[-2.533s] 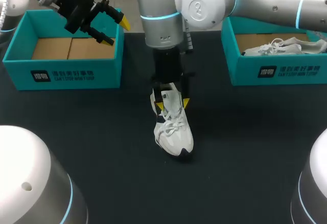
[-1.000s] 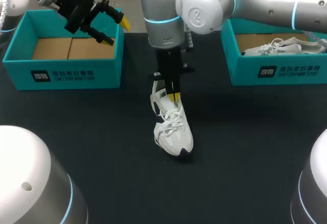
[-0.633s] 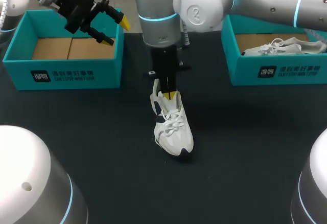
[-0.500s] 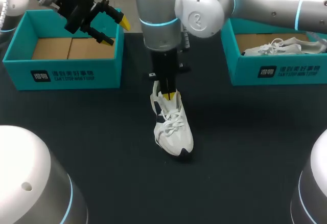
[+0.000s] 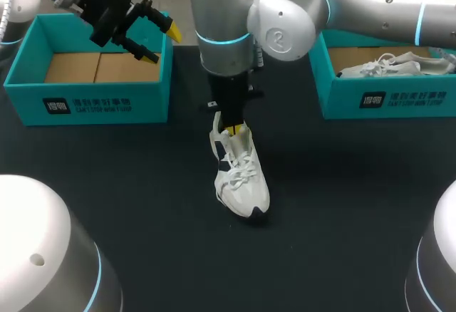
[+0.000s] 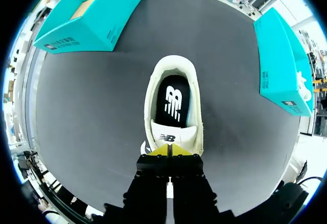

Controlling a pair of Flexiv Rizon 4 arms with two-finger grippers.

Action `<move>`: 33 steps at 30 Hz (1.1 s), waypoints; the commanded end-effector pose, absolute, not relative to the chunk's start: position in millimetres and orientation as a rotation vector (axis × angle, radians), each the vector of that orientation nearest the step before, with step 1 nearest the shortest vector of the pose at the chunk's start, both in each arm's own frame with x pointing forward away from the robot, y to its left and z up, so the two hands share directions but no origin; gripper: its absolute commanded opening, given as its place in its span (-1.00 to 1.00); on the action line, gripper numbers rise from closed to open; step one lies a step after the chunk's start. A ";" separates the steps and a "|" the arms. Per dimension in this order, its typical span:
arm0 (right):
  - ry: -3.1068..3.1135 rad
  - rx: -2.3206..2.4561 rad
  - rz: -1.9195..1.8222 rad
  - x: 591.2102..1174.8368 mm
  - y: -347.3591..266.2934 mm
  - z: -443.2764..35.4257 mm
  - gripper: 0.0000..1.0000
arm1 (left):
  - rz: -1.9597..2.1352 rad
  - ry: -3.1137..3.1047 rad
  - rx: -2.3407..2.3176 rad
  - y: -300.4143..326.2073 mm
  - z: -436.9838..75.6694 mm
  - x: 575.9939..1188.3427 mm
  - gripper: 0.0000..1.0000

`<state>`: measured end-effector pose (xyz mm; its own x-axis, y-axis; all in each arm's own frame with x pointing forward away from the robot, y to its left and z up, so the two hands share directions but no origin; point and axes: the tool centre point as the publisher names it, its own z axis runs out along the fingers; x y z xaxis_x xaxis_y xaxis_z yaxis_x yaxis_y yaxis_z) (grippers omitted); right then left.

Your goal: Take the shoe out of the shoebox, open the shoe tongue, remove and reinsert the insole, then place the shoe into the shoebox

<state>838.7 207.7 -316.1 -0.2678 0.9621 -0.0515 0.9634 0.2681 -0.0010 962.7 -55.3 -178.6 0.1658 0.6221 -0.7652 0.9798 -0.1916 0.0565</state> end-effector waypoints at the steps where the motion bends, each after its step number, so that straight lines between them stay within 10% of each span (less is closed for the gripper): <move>1: 2.526 1.690 -0.056 834.5 193.8 -308.1 -1.00 | -0.825 1.513 1.889 -55.4 -178.8 962.4 1.00; 20: 2.534 1.664 -0.071 834.9 193.6 -307.8 -1.00 | -0.825 1.513 1.889 -55.4 -178.8 962.4 1.00; 33: 2.767 0.167 0.221 859.7 201.0 -282.4 -1.00 | -0.825 1.513 1.889 -55.4 -178.8 962.4 1.00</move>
